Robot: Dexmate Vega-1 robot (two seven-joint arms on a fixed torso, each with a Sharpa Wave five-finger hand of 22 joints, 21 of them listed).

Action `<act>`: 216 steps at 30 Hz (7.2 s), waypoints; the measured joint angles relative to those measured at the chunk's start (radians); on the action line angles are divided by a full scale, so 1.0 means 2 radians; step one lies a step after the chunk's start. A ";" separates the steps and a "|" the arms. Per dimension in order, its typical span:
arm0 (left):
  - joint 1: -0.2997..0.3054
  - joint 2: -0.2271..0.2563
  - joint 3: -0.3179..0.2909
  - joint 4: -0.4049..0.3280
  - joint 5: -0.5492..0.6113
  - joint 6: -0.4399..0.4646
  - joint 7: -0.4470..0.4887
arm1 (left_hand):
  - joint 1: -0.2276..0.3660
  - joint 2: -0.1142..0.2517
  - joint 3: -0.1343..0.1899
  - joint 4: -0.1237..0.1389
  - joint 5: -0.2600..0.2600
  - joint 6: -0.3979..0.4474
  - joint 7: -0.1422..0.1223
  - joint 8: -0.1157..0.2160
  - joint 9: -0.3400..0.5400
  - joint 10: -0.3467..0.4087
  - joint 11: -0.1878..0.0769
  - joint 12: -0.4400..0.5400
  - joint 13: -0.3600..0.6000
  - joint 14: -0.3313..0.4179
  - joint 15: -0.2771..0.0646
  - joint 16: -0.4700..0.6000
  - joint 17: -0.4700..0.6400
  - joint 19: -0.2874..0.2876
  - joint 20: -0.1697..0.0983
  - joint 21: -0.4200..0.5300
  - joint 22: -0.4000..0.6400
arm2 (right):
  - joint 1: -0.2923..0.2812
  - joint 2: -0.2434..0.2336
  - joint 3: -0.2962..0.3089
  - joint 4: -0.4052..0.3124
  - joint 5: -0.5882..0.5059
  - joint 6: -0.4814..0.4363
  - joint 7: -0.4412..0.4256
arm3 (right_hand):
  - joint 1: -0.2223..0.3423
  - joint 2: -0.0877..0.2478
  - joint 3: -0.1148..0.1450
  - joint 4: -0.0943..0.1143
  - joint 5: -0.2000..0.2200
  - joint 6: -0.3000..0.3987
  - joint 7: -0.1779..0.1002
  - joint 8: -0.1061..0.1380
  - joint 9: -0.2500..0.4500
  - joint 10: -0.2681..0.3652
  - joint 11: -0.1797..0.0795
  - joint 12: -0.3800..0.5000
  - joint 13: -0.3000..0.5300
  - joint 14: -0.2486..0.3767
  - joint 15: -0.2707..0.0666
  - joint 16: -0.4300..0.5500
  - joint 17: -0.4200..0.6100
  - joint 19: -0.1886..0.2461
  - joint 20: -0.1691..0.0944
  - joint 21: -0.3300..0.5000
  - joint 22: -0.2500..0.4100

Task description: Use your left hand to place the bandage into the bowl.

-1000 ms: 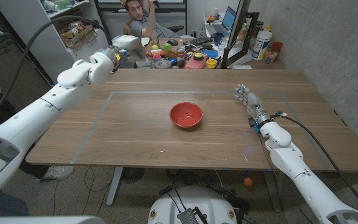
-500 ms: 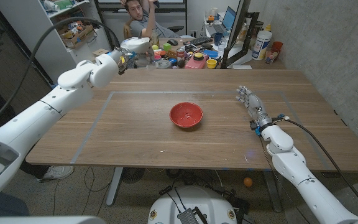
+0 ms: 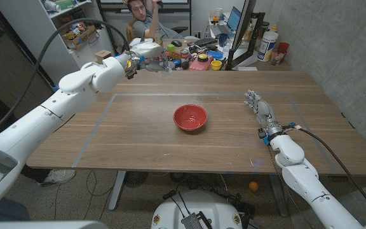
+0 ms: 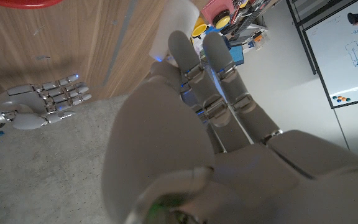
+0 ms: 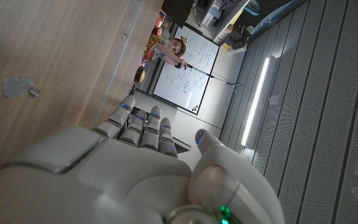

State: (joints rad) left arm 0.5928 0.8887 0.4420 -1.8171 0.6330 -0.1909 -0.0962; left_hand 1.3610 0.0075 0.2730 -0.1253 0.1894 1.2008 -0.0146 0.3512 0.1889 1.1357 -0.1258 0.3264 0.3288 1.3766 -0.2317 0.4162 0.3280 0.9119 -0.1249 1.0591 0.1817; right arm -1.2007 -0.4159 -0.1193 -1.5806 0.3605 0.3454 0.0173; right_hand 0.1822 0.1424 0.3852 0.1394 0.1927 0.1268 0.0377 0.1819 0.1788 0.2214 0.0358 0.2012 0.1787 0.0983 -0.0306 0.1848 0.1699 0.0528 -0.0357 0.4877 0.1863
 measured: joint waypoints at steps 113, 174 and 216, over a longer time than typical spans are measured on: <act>-0.027 -0.086 0.099 0.135 0.013 -0.136 -0.079 | -0.003 0.003 0.001 0.005 0.001 -0.012 -0.017 -0.029 0.005 -0.008 -0.012 -0.035 0.049 -0.026 -0.002 -0.026 0.000 -0.033 0.010 0.008 -0.005 | -0.096 -0.033 0.020 -0.095 -0.006 0.048 -0.060 | -0.002 -0.002 0.001 -0.001 0.002 0.000 0.000 0.000 0.000 0.000 0.000 0.000 0.000 0.005 0.001 -0.002 -0.001 0.005 0.000 -0.007 0.000; 0.039 -0.032 0.003 0.038 -0.032 -0.056 -0.041 | -0.267 0.021 -0.120 0.146 0.068 -0.525 -0.078 -0.085 0.003 -0.525 0.026 -0.075 -0.067 -0.648 0.133 -0.119 -0.066 -0.400 0.155 -0.360 -0.001 | -0.090 -0.032 0.006 -0.093 -0.011 0.048 -0.063 | -0.006 -0.002 0.002 -0.002 0.002 0.002 -0.002 0.000 0.000 0.000 0.000 0.000 0.000 0.005 0.001 -0.002 -0.001 0.005 0.000 -0.011 0.000; 0.040 -0.067 -0.041 0.118 -0.087 -0.159 0.121 | -0.383 0.036 -0.170 0.148 0.068 -0.594 -0.088 -0.085 -0.002 -0.589 0.037 -0.069 -0.072 -0.717 0.152 -0.117 -0.069 -0.459 0.157 -0.400 0.001 | -0.119 -0.004 -0.005 -0.114 -0.077 0.051 -0.150 | -0.006 -0.002 0.003 -0.003 0.002 0.004 -0.004 0.000 0.000 0.003 -0.003 0.000 0.000 0.006 -0.001 -0.002 -0.001 0.005 0.000 -0.015 0.000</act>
State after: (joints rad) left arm 0.6735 0.7547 0.3606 -1.5818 0.4598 -0.5099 0.1465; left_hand 0.5950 0.0793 -0.0667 0.1698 0.3260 0.0127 -0.1910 0.1817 0.1858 -0.0420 -0.0519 0.1888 0.1857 -0.0580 0.0732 0.1814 0.1905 -0.0063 0.1894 0.2584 0.1839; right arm -1.4394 -0.4241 -0.1302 -1.8082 0.2073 0.4466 -0.2822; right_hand 0.1703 0.1385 0.3909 0.1337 0.1966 0.1342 0.0302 0.1819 0.1788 0.2268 0.0304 0.2012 0.1787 0.1110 -0.0324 0.1809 0.1679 0.0634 -0.0358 0.4585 0.1863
